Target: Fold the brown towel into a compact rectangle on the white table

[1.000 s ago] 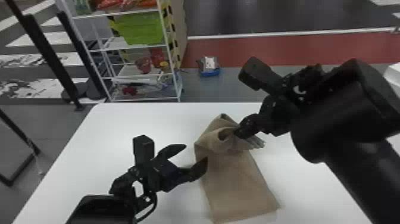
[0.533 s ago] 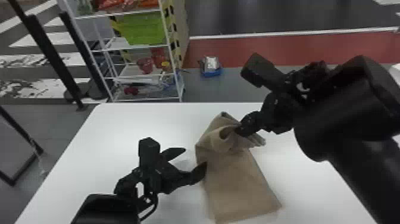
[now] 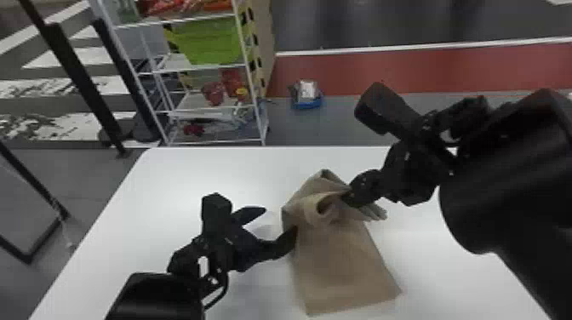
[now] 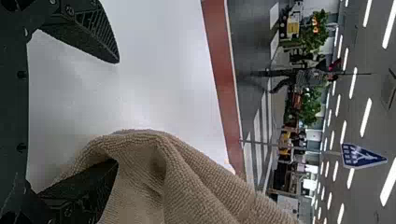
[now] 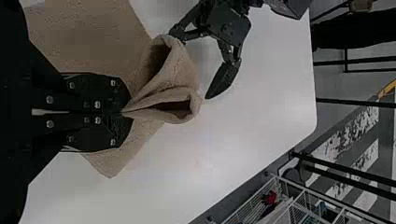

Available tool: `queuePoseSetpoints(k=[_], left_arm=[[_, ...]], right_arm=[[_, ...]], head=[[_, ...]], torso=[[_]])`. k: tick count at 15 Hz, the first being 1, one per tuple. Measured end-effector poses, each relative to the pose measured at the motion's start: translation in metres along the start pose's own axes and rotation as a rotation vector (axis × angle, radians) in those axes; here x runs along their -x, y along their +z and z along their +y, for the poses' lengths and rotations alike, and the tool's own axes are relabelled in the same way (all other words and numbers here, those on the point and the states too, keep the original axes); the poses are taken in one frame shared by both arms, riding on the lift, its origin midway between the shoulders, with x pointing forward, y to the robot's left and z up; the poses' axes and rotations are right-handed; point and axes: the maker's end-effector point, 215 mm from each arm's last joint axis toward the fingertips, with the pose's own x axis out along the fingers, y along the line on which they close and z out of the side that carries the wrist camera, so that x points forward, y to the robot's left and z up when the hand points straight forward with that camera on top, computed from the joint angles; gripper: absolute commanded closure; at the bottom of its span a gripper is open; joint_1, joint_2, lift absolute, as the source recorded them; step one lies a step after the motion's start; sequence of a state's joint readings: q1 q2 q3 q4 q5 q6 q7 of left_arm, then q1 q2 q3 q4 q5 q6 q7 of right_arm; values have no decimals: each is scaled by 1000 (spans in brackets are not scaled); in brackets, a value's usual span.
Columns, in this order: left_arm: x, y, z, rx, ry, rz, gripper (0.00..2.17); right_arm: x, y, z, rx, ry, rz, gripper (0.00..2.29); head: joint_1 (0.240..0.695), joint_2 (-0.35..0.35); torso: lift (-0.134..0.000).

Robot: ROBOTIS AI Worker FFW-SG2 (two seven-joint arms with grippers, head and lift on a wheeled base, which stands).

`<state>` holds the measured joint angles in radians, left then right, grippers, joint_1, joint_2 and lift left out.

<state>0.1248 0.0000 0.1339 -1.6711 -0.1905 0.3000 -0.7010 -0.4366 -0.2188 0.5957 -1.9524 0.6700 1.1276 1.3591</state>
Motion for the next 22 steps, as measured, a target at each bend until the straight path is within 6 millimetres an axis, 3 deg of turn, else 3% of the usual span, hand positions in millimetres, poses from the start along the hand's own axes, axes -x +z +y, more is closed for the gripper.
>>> queuePoseSetpoints(k=[5, 13, 22], left_arm=[[2, -2, 7, 5, 11, 2, 137], [8, -8, 10, 5, 16, -2, 137], [11, -5, 10, -10, 17, -19, 137]], right_arm=[[-3, -36, 30, -13, 29, 61, 1474], [-4, -42, 59, 18, 59, 83, 1474], [-21, -80, 92, 42, 106, 170, 1470]], head=[[695, 182], [695, 202], [695, 204]], torso=[[-124], [-124], [-124]])
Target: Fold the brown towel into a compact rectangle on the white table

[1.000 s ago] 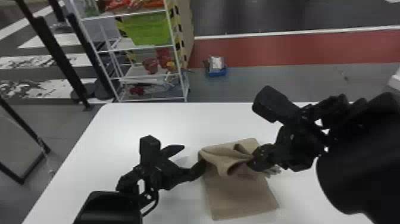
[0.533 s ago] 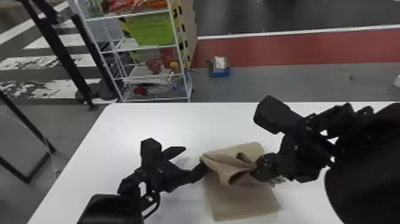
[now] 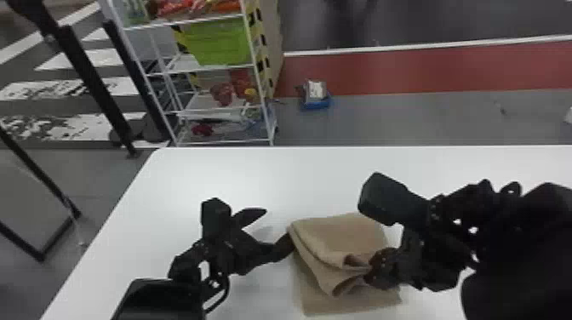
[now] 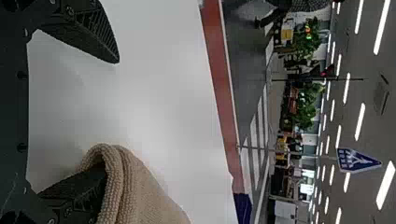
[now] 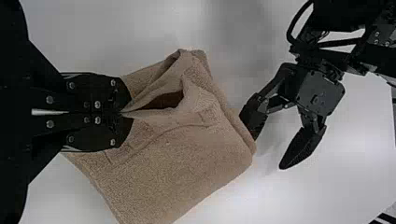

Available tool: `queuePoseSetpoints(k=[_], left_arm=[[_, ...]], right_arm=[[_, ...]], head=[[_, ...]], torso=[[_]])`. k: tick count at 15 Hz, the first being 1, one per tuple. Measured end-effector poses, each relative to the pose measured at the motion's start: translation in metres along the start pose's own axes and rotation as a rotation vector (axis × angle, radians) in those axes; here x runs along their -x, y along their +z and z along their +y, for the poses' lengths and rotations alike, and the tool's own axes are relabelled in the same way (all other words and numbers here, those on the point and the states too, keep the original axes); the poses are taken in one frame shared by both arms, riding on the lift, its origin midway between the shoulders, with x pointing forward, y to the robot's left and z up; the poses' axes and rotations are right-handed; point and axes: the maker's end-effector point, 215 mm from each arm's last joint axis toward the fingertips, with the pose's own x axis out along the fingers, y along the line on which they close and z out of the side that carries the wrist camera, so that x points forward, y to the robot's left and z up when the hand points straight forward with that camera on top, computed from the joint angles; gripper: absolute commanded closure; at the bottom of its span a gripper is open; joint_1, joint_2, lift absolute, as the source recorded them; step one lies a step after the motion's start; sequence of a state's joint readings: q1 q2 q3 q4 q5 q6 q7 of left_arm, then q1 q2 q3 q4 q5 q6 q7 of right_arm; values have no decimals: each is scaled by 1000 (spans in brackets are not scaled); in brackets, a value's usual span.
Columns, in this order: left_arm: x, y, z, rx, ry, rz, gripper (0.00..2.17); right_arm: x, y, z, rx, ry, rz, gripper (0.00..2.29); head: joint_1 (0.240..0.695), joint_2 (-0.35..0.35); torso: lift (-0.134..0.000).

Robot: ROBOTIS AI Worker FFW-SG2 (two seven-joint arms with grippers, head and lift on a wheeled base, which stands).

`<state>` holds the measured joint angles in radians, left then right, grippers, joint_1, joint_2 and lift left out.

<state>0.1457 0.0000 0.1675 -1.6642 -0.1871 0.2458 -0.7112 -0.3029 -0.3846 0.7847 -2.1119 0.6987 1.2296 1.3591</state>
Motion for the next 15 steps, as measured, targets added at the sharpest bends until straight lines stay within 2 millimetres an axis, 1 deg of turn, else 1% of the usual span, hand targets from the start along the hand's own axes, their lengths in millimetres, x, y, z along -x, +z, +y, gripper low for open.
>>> queuePoseSetpoints(k=[5, 7, 11, 15], left_arm=[[1, 1, 0, -2, 0, -2, 137], [1, 1, 0, -3, -1, -3, 137], [1, 0, -1, -2, -4, -2, 137], [2, -1, -2, 0, -6, -1, 137]], right_arm=[[-4, -6, 3, -8, 3, 16, 1463], [-7, -7, 8, -28, 16, 17, 1463], [-11, -1, 19, -44, 40, 10, 1463], [-7, 11, 19, -44, 49, -11, 1467]], head=[[695, 202], [695, 203], [695, 216], [695, 228]], torso=[[-124], [-124], [-124], [-124]])
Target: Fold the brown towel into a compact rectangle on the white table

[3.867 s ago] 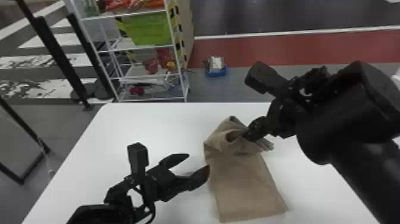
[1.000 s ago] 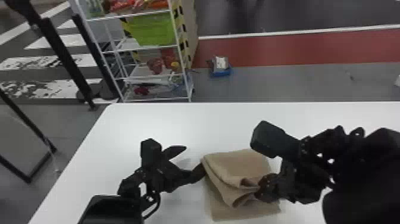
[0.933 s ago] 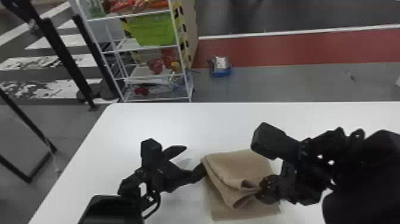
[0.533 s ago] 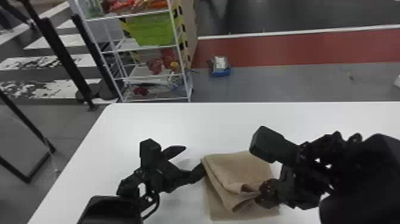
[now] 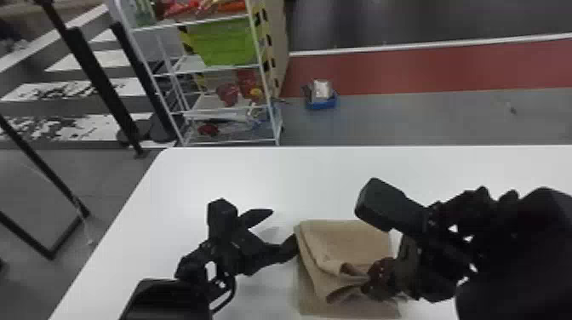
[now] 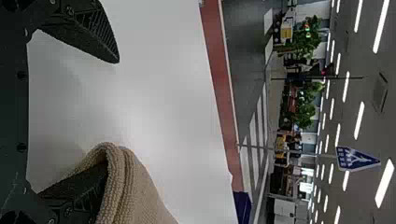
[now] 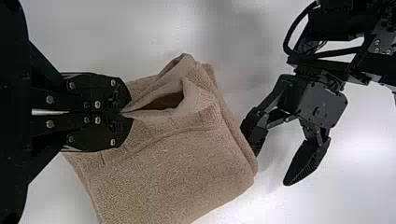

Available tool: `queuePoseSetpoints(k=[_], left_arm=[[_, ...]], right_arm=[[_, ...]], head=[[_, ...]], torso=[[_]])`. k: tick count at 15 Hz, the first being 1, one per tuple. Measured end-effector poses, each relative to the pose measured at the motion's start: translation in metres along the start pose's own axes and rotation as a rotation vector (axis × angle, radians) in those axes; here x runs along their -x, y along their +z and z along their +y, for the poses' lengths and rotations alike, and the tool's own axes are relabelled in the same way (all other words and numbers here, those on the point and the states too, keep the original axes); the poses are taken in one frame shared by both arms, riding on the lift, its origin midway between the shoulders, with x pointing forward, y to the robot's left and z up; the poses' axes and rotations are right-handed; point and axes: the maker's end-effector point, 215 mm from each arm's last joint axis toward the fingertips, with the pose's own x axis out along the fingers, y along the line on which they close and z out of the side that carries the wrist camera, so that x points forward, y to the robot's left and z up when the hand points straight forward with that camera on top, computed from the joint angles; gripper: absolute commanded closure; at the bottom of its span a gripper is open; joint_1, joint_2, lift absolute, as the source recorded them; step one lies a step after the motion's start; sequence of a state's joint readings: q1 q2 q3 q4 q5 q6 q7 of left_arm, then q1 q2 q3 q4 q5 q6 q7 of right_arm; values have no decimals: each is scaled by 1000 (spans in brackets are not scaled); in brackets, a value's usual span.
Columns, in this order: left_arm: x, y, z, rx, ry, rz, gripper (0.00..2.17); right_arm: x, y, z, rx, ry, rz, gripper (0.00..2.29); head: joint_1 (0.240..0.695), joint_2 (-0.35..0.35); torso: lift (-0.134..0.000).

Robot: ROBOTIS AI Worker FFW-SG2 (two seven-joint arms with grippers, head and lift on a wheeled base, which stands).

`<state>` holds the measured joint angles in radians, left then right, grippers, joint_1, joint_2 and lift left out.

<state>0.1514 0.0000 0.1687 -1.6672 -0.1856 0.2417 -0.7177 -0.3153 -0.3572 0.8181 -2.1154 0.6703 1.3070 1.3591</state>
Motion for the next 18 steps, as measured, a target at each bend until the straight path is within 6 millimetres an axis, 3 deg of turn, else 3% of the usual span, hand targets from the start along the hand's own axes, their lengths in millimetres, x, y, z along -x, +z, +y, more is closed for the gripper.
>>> queuePoseSetpoints(k=[4, 10, 14, 15, 18], left_arm=[[0, 0, 1, 0, 1, 0, 137], [1, 0, 2, 2, 5, -1, 137], [1, -1, 2, 2, 5, 0, 137], [1, -1, 2, 2, 5, 0, 137], [1, 0, 2, 2, 4, -1, 137]], right_arm=[[5, 14, 3, -8, 11, -31, 1467], [-7, 7, 3, -8, 14, 0, 1450], [-11, 2, 6, -32, 22, 12, 363], [-12, 1, 7, -47, 27, 14, 228], [-2, 7, 13, -98, 55, -29, 228]], head=[[695, 240], [695, 243], [695, 242], [695, 243], [695, 246]], torso=[[-124], [-124], [-124], [-124], [-124]])
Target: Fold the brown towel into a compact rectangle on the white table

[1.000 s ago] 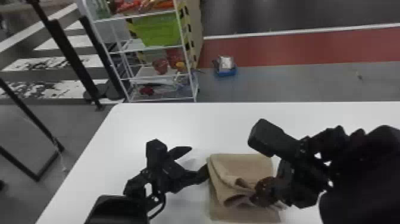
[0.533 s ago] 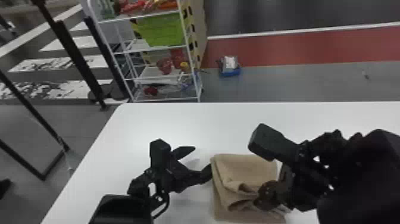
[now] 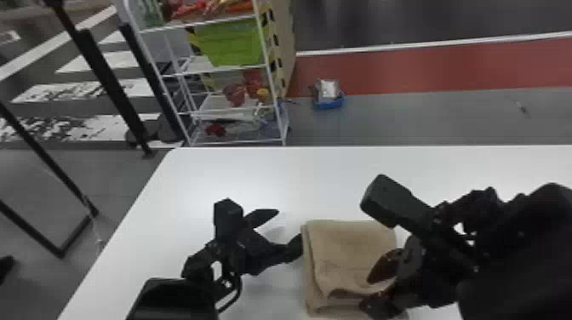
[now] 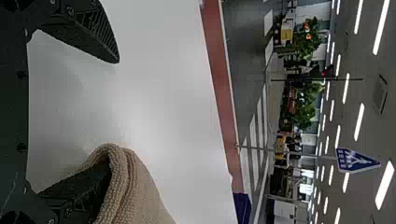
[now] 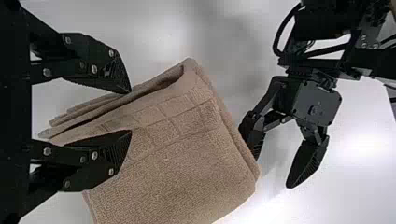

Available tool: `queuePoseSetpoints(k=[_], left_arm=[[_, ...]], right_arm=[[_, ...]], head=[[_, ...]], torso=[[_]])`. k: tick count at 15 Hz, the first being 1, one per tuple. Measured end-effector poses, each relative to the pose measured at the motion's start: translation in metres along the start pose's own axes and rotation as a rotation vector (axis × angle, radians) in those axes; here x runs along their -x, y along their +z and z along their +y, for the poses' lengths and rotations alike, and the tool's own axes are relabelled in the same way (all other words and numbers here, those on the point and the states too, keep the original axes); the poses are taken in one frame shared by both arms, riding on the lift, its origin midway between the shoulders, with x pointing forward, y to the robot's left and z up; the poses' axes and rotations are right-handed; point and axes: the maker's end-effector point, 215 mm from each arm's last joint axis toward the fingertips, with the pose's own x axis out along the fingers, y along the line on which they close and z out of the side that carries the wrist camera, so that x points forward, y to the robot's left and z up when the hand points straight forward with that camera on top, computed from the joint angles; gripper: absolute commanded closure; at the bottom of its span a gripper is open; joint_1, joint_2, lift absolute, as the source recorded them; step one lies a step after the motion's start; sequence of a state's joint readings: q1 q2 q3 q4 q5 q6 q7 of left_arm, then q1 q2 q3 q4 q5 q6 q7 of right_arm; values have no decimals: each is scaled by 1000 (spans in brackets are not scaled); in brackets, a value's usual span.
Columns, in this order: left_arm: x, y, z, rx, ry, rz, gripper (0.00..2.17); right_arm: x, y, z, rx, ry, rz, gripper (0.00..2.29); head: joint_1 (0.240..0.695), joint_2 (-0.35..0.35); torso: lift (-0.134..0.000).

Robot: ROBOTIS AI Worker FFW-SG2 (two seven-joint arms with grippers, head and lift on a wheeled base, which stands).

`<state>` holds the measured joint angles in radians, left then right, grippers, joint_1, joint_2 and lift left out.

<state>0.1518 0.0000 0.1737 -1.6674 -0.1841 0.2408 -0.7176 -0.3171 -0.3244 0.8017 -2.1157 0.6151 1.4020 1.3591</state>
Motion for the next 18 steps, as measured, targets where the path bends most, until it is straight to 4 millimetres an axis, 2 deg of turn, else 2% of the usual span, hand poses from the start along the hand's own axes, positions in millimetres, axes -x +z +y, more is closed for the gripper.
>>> queuePoseSetpoints(k=[2, 3, 4, 7, 8, 13, 18], left_arm=[[0, 0, 1, 1, 1, -1, 137], [0, 0, 1, 1, 1, -2, 137], [0, 0, 1, 2, 0, -2, 137], [0, 0, 1, 3, -2, -3, 137], [0, 0, 0, 3, -2, -3, 137], [1, 0, 0, 2, -2, -4, 137], [1, 1, 0, 1, -2, -5, 137]], right_arm=[[13, 7, 4, -92, 58, -68, 245], [18, 9, 4, -131, 79, -93, 417], [22, 11, 2, -165, 92, -116, 680], [19, 12, 2, -250, 152, -158, 2148], [17, 15, 4, -276, 176, -177, 2263], [17, 36, 14, -352, 280, -270, 2263], [-15, 38, 21, -348, 305, -240, 2263]], head=[[695, 248], [695, 248], [695, 246], [695, 247], [695, 250], [695, 275], [695, 301]], torso=[[-124], [-124], [-124], [-124], [-124], [-124], [-124]])
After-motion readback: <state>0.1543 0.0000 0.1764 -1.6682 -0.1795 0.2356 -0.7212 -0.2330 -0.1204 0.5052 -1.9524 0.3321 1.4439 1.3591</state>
